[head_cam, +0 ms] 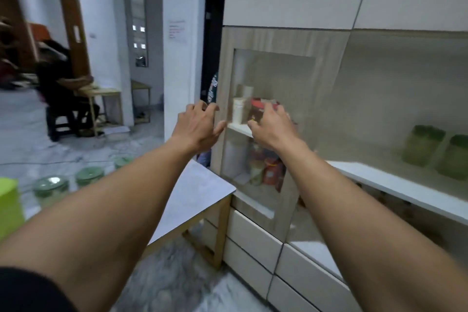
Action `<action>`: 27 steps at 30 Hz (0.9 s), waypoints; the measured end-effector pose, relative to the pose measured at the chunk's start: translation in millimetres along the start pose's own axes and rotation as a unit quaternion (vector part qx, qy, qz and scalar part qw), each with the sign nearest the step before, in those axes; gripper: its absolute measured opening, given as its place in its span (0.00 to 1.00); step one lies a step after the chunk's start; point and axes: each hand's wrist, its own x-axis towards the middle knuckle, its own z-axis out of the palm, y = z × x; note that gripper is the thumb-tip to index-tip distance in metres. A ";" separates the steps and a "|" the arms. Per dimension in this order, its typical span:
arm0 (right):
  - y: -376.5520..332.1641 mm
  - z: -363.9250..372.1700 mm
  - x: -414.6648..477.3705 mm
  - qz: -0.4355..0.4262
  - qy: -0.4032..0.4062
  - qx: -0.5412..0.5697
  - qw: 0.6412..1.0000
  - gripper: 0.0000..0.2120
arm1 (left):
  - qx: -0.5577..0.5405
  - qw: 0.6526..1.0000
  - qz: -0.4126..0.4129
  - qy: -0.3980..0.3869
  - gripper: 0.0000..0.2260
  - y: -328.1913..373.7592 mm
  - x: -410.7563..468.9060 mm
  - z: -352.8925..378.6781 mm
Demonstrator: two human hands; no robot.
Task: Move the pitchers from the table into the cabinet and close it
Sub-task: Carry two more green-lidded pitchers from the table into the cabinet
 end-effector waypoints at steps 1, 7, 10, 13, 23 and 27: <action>-21.6 12.4 -5.2 -0.022 -0.008 0.007 1.000 0.29 | 0.006 1.000 -0.020 0.003 0.23 -22.7 -13.6 -7.9; -128.6 74.5 -36.8 -0.096 -0.053 0.044 0.993 0.29 | 0.032 0.993 -0.114 -0.007 0.23 -133.2 -90.5 -47.1; -181.7 105.8 -54.9 -0.126 -0.078 0.070 0.986 0.28 | 0.051 0.987 -0.155 0.001 0.23 -186.5 -130.5 -70.5; -230.1 134.5 -70.6 -0.158 -0.099 0.088 0.979 0.29 | 0.062 0.979 -0.196 0.004 0.23 -226.5 -164.5 -91.2; -346.3 227.4 -97.6 -0.210 -0.164 0.121 0.956 0.28 | 0.056 0.943 -0.327 0.010 0.22 -338.9 -243.3 -122.1; -369.8 260.4 -85.1 -0.212 -0.169 0.127 0.954 0.26 | 0.065 0.935 -0.350 -0.007 0.22 -369.8 -246.5 -110.9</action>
